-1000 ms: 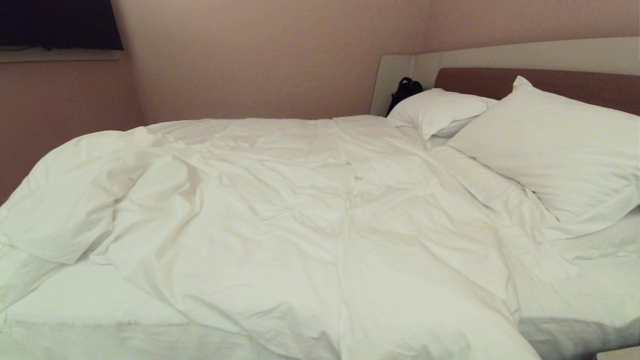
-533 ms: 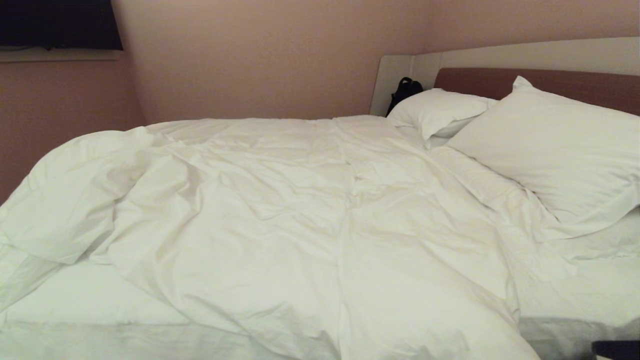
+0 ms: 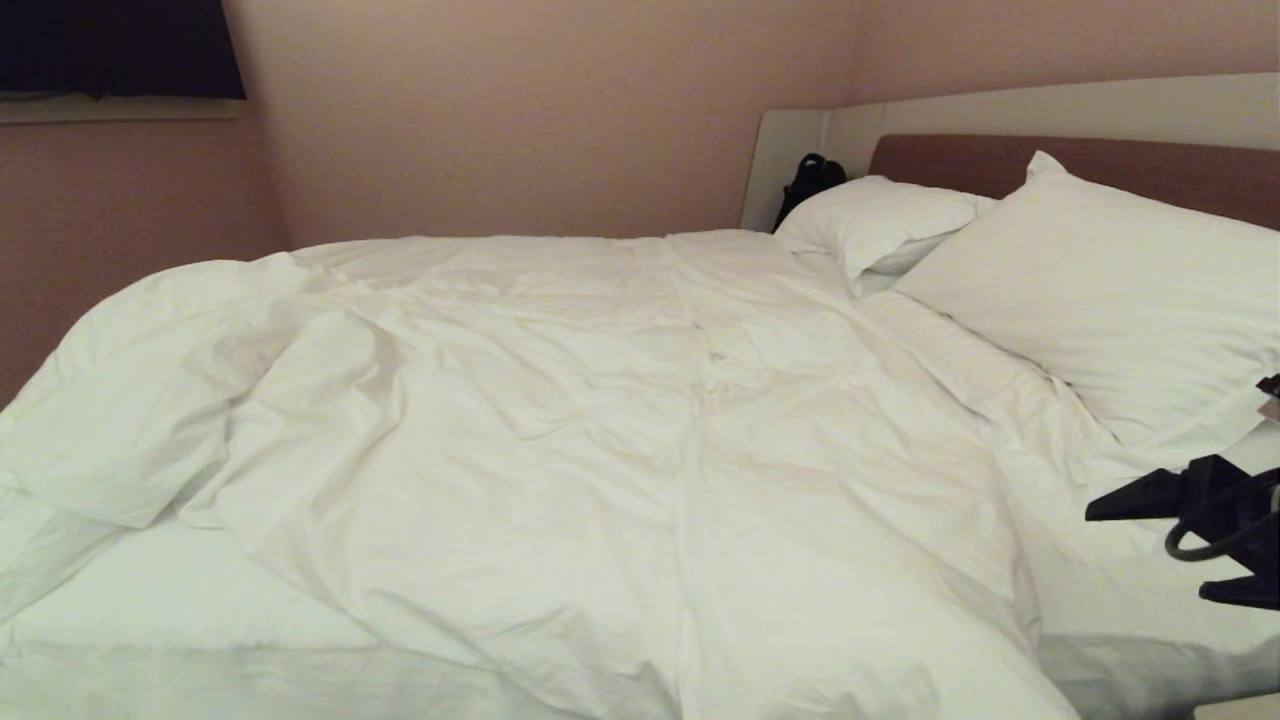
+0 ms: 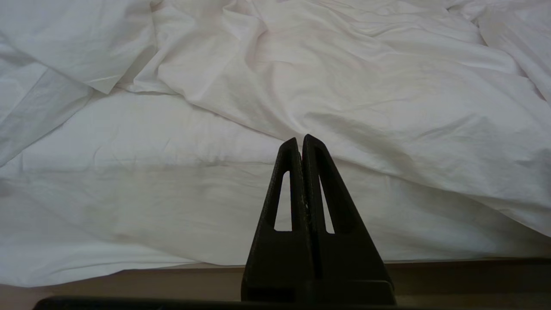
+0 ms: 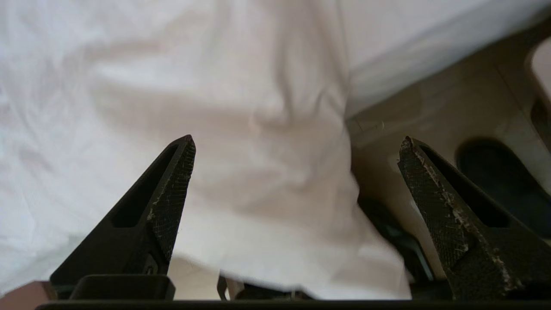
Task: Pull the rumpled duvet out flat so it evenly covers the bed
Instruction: Flatten the corners of the folded blanket
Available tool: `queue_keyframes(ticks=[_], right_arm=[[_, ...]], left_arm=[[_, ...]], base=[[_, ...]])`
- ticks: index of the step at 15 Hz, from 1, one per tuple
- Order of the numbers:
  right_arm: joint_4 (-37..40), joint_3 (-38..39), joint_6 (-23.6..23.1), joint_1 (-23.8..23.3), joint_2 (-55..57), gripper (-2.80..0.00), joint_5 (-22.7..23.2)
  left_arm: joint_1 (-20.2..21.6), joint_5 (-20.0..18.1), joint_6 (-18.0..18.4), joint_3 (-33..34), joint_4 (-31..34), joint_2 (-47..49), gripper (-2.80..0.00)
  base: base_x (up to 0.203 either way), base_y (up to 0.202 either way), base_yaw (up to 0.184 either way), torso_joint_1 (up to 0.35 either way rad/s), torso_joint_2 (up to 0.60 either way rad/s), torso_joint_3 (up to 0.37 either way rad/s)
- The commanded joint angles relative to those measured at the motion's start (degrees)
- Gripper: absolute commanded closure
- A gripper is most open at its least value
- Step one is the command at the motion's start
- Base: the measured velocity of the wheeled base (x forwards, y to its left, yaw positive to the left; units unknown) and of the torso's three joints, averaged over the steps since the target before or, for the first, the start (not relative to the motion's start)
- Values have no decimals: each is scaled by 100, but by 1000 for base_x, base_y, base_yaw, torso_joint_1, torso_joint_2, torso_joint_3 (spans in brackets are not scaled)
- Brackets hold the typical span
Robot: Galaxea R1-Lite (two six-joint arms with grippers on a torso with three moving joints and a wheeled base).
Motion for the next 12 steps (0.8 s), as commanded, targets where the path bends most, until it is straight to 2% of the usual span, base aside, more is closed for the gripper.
queue_keyframes(ticks=[1,4,6,12], right_arm=[[-564,29,-863,-431,371,-280,1094],[-952,405,-1858,-947,407,-280,1997],[-1225,635,-2423,-1131,438,-280,2518],[-1251,877,-3543,-1385,859,-280,3263]], left_arm=[[0,1,-1,0,-4,0,0],[0,1,-1,0,5,0,0],[0,1,-9,0,-4,0,0],[0,10,-1,0,5,0,0]], base=[[0,0,0,0,0,0],[0,0,0,0,0,0],[0,0,0,0,0,0],[0,0,0,0,0,0]])
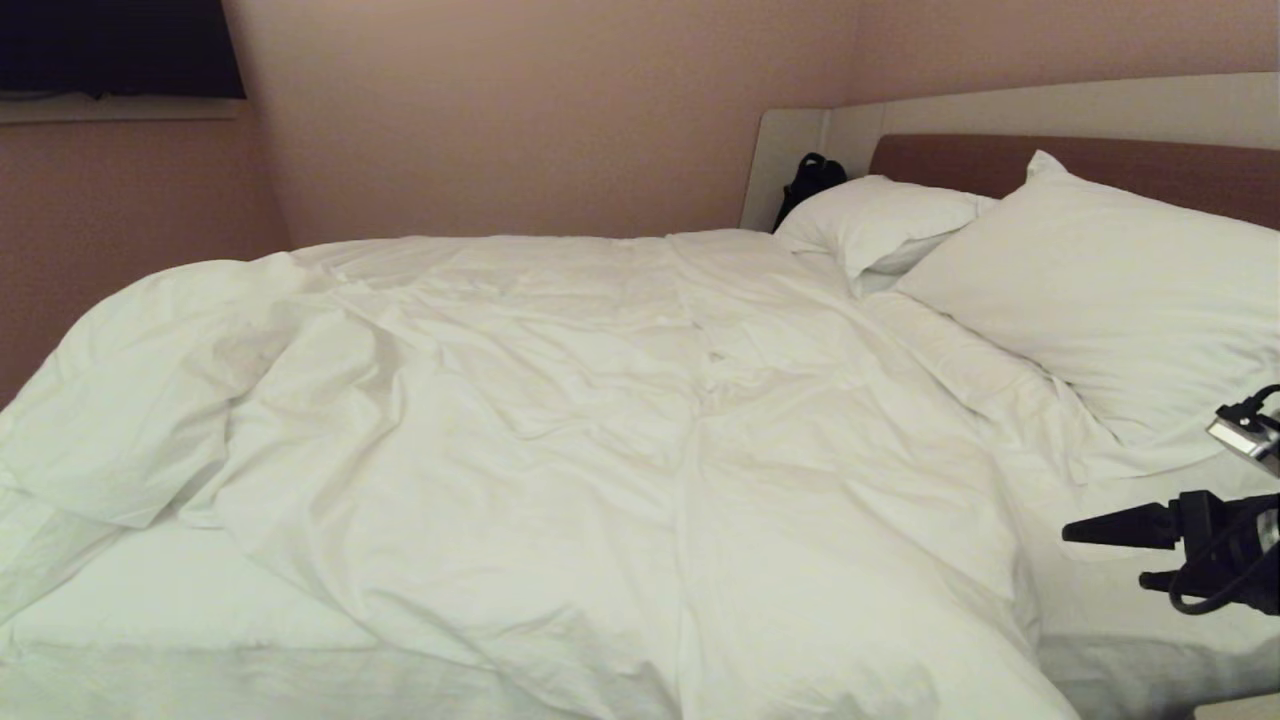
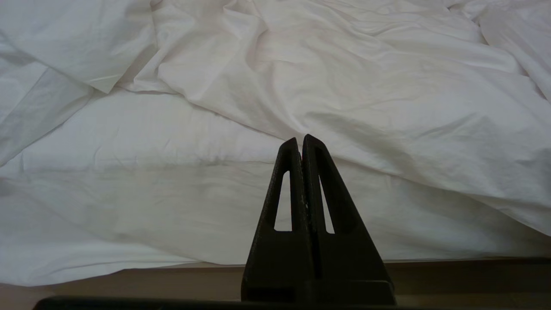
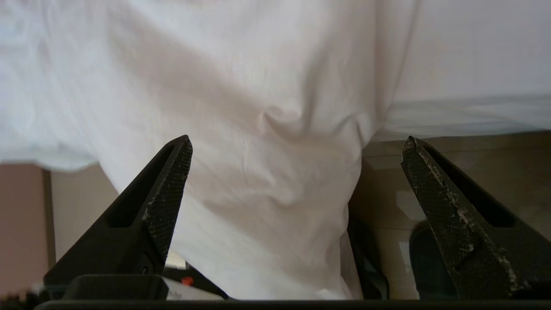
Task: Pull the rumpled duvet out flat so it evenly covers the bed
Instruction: Flatten the corners of the folded blanket
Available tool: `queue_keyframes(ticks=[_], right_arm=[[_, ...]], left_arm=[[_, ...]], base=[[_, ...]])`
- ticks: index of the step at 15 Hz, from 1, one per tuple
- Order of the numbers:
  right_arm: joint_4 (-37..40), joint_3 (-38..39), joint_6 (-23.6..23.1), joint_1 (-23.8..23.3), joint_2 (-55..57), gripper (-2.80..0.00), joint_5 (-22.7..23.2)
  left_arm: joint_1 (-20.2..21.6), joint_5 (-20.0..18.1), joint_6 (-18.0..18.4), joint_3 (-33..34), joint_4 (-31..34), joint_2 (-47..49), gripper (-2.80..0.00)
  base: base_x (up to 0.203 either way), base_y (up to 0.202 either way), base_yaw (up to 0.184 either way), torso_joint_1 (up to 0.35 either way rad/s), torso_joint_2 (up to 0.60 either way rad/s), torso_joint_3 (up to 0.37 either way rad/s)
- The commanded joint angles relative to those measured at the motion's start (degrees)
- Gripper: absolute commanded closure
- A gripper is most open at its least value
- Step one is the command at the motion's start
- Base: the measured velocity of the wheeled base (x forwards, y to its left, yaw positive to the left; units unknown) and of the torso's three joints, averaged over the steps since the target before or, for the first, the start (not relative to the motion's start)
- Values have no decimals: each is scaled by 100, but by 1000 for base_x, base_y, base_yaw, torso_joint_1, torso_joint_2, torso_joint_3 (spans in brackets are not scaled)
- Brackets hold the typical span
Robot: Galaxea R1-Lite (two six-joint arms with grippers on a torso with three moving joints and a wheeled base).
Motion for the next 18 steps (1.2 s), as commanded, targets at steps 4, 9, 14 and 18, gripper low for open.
queue_keyframes(ticks=[4,9,14,18], right_arm=[[14,315,-1772,-370,435,-280,1055],[11,578,-2639,-432,967,-280,1055],[14,523,-3675,-563,1736,-280,1304],[73,193,-4094,-540,2149,-280,1318]], left_arm=[[0,-1,-2,0,-5,0,0],[0,-1,-2,0,-5,0,0],[0,-1,-2,0,-5,0,0],[0,-1,7,0,-5,0,0]], base=[[0,0,0,0,0,0],[0,0,0,0,0,0],[0,0,0,0,0,0],[0,0,0,0,0,0]])
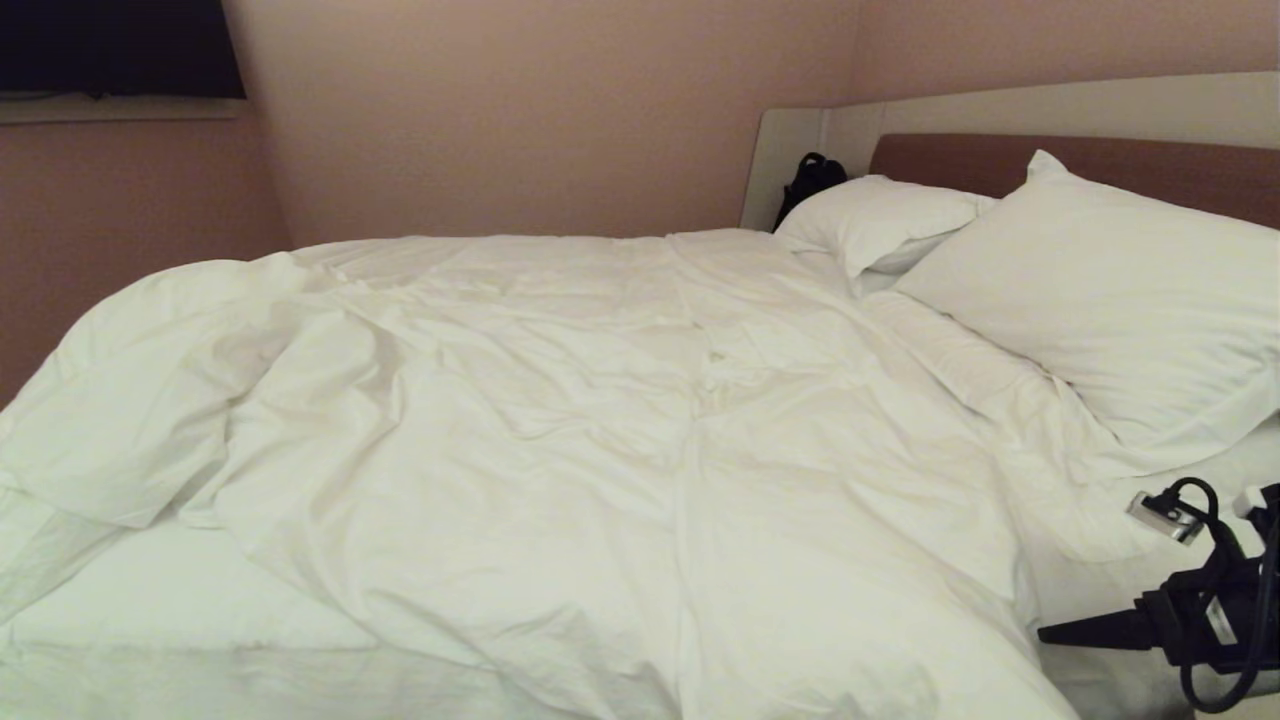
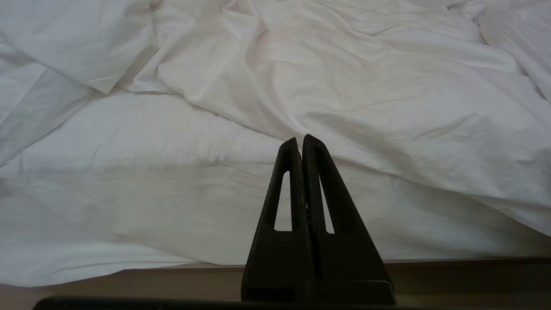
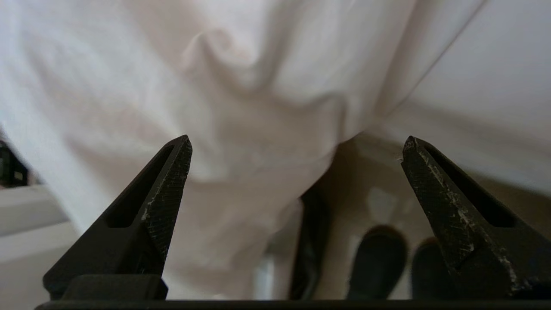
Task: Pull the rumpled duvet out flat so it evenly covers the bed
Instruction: Flatten the corners of the folded blanket
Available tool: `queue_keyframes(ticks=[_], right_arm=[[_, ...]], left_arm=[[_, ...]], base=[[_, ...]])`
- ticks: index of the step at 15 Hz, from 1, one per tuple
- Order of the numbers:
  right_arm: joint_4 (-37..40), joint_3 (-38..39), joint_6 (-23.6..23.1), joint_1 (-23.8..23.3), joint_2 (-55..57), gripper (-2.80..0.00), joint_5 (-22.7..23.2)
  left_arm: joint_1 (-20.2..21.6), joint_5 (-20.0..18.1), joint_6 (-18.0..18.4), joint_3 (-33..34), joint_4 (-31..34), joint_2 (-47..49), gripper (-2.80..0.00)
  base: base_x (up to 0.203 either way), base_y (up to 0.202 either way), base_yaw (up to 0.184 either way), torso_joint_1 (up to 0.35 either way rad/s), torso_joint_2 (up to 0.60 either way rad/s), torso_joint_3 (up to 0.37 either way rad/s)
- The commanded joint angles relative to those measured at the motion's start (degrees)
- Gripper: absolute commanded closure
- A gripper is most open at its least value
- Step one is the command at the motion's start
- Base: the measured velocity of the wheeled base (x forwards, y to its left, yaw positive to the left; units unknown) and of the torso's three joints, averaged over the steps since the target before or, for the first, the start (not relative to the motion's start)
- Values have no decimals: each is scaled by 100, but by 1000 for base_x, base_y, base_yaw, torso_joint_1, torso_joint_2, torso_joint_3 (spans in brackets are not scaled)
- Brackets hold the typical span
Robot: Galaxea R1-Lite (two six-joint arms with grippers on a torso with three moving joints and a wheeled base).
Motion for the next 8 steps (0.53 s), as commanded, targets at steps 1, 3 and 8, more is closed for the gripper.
queue_keyframes(ticks=[1,3,8], right_arm=[[19,-176,-505,20,241,-280,26],[18,-393,-517,21,433,-280,18],[25,-1006,-534,30,953,-280,16]], left_arm=[[0,2,4,0,-9,0,0],[0,2,4,0,-9,0,0],[0,2,7,0,-9,0,0]], base=[[0,0,0,0,0,0],[0,0,0,0,0,0],[0,0,0,0,0,0]])
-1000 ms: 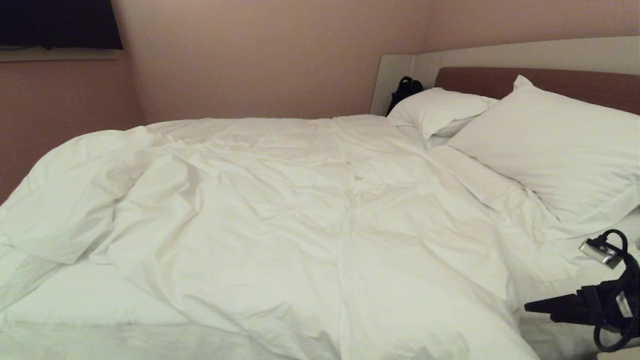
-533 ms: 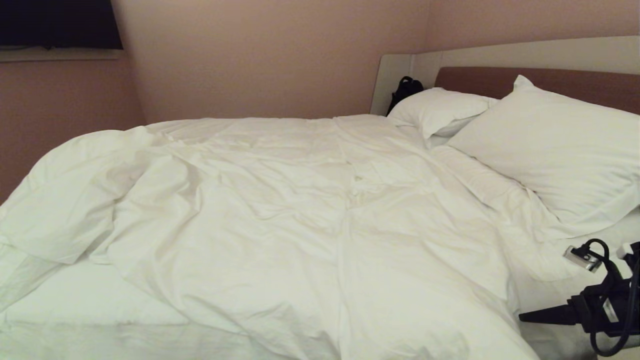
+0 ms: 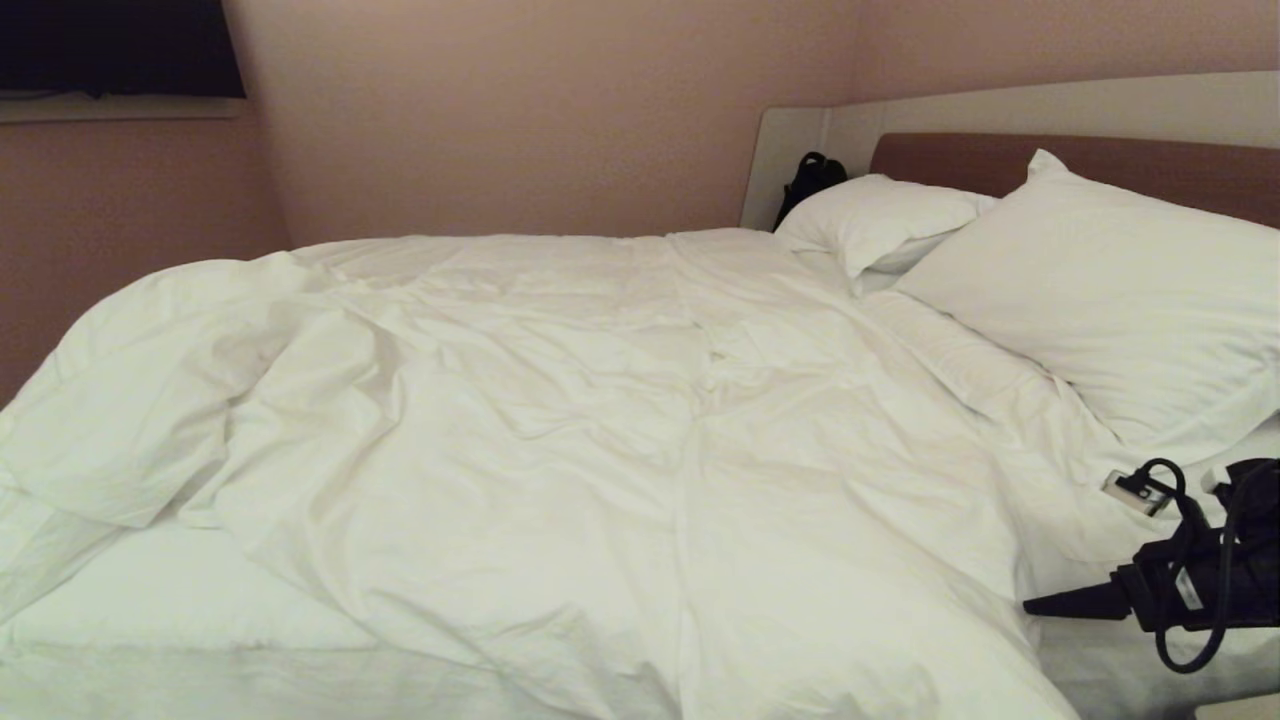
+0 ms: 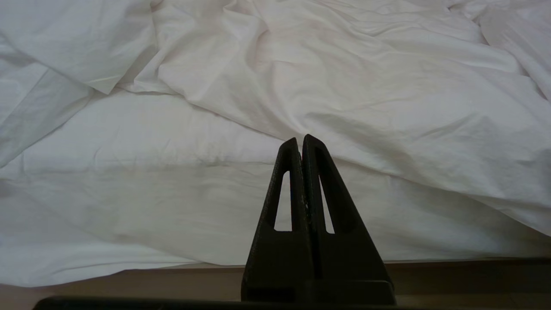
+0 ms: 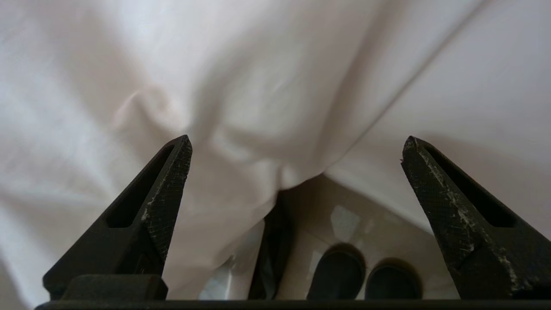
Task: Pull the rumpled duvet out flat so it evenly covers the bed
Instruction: Flatten the corners of the folded blanket
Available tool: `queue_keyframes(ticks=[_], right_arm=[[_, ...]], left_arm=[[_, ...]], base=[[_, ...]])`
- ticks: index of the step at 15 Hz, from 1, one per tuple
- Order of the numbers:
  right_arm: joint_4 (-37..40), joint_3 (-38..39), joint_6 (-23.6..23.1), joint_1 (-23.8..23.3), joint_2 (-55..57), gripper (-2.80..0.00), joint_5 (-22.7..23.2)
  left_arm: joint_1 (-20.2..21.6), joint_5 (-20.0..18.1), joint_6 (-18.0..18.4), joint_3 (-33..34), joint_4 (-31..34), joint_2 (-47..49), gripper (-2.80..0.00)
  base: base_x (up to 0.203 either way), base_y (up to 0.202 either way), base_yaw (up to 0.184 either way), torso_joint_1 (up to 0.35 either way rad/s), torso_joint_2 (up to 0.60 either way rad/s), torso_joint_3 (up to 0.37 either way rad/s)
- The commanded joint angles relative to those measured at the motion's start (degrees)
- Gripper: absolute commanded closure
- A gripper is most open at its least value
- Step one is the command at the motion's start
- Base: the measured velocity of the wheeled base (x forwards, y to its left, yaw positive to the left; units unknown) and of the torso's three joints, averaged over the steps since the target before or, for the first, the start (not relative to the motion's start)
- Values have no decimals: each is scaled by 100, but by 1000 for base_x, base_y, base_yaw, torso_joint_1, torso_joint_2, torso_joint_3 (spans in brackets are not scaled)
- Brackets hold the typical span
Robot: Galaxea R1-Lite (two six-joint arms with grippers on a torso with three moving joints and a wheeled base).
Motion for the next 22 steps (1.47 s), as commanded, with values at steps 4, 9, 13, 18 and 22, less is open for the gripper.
queue_keyframes(ticks=[4,9,13,18,22], right_arm=[[10,-294,-85,41,440,-280,55],[18,-407,-102,402,501,-280,341],[305,-500,-96,510,475,-280,636],[1427,-662,-93,521,297,-280,1453],[2078,-691,-102,513,202,-280,1584]], left_arm=[[0,3,6,0,-1,0,0],[0,1,3,0,-1,0,0],[0,7,6,0,-1,0,0],[0,-1,6,0,-1,0,0],[0,7,6,0,-1,0,0]], base=[[0,0,0,0,0,0],[0,0,0,0,0,0],[0,0,0,0,0,0],[0,0,0,0,0,0],[0,0,0,0,0,0]])
